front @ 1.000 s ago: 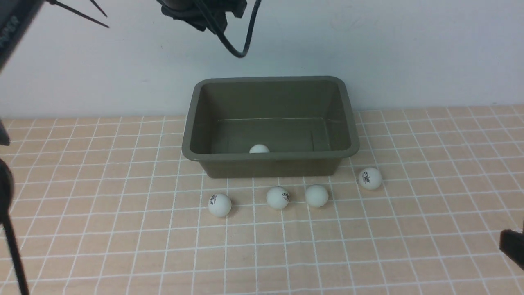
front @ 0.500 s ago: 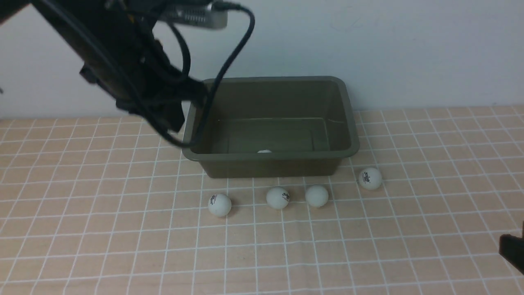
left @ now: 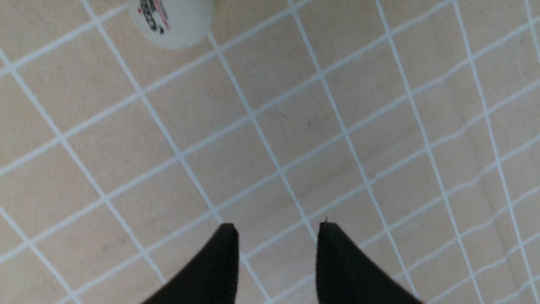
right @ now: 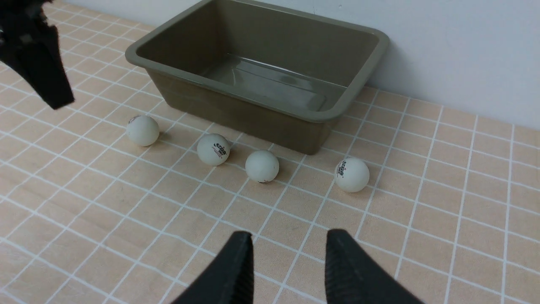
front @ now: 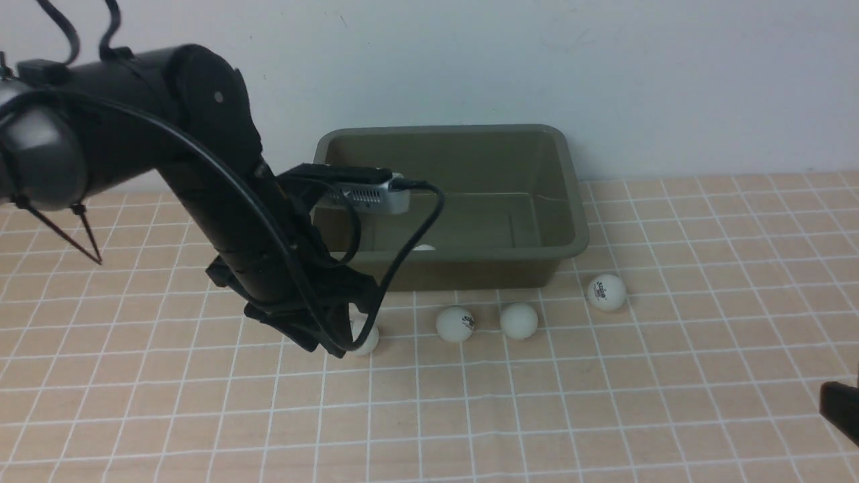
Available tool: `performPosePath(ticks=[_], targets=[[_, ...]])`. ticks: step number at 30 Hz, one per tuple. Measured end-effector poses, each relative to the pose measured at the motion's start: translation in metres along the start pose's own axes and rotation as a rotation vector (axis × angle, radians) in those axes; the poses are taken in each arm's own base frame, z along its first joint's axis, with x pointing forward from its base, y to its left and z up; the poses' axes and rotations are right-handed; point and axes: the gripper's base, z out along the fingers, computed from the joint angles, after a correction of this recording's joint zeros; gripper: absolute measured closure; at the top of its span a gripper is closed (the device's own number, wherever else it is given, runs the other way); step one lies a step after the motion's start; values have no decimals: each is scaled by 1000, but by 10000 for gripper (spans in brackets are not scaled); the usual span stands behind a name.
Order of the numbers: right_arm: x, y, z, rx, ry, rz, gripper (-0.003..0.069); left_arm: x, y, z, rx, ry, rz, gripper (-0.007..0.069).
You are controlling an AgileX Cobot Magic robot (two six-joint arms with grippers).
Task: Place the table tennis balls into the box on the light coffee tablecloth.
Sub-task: 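Reach for and grasp a ping pong ball on the table beside the basket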
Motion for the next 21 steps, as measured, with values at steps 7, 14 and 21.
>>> performPosePath(ticks=[7, 14, 21], targets=[[0, 0, 0, -3, 3, 0, 428, -17, 11, 31, -22, -50, 20, 209], [0, 0, 0, -4, 4, 0, 428, -32, 12, 35, -60, -199, 99, 200], [0, 0, 0, -4, 4, 0, 428, -39, 7, 35, -94, -277, 142, 200]])
